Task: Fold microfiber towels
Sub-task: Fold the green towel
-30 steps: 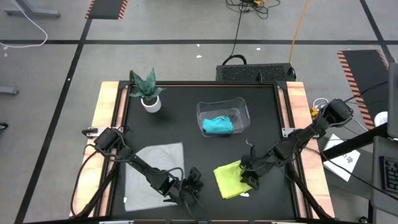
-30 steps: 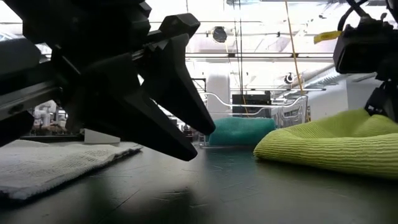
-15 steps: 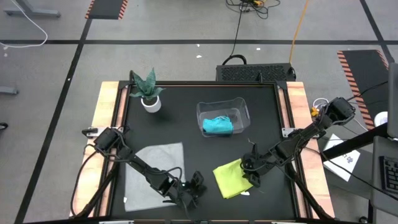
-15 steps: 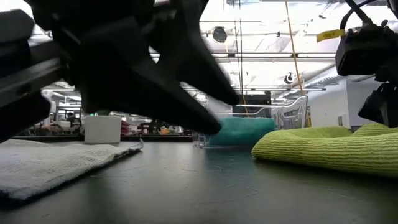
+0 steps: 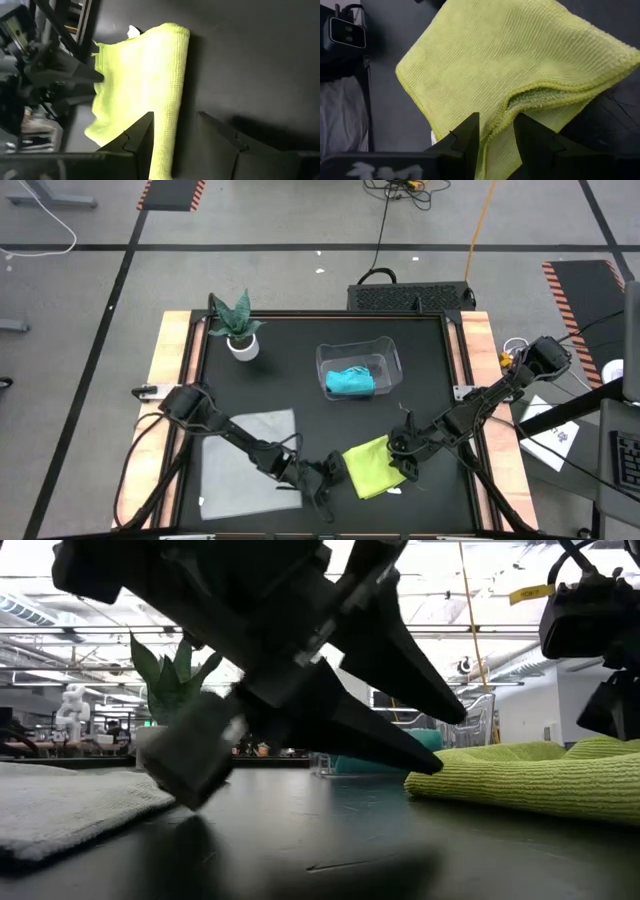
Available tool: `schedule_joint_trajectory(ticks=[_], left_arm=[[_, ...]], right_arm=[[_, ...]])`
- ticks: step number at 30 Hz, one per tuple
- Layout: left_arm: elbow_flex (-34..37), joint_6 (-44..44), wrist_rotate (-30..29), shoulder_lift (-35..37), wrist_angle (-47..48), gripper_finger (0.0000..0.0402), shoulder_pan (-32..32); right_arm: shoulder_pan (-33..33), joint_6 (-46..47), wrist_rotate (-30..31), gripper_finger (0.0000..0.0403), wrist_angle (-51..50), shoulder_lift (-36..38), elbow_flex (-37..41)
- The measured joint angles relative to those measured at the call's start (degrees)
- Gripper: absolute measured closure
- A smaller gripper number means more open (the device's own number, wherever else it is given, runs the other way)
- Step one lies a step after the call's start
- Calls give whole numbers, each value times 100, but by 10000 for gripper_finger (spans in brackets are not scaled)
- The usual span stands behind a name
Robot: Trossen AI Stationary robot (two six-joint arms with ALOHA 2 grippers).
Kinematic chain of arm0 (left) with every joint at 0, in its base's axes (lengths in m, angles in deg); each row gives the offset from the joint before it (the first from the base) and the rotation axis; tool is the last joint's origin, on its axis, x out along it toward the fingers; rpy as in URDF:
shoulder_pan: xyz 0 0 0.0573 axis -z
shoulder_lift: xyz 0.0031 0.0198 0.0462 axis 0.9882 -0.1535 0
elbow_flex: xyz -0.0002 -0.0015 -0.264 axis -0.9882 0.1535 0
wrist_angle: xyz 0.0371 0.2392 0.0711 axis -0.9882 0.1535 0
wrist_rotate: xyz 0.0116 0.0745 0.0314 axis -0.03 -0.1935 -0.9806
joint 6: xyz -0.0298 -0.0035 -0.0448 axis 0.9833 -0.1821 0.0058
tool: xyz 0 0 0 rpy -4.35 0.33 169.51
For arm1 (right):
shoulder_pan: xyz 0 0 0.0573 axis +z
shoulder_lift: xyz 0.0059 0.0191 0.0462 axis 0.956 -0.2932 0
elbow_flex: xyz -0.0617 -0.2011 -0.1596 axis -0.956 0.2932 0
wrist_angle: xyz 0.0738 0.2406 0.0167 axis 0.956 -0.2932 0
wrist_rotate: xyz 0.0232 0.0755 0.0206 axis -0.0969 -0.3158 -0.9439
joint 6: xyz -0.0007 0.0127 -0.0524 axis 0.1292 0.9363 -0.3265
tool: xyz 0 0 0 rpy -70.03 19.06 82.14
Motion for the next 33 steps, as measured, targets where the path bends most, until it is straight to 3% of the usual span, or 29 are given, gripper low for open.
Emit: schedule_joint_trajectory(ticks=[4, 8, 16, 25, 33], left_arm=[[-233, -540, -356, -227, -113, 252, 0], [-597, -746, -595, -469, 78, 252, 0], [-963, -552, -554, -583, 1136, 252, -63], [-961, -575, -141, -588, 1268, 252, -230], [-944, -174, 575, -590, 1445, 252, -624]], right_arm=[[2, -114, 153, 291, -3, 0, 1], [4, -81, 299, 291, 649, -45, 227], [124, 381, 296, 291, 1883, -92, 1061], [149, 614, 303, 291, 2362, -90, 1311], [149, 542, 439, 291, 2763, -92, 1311]])
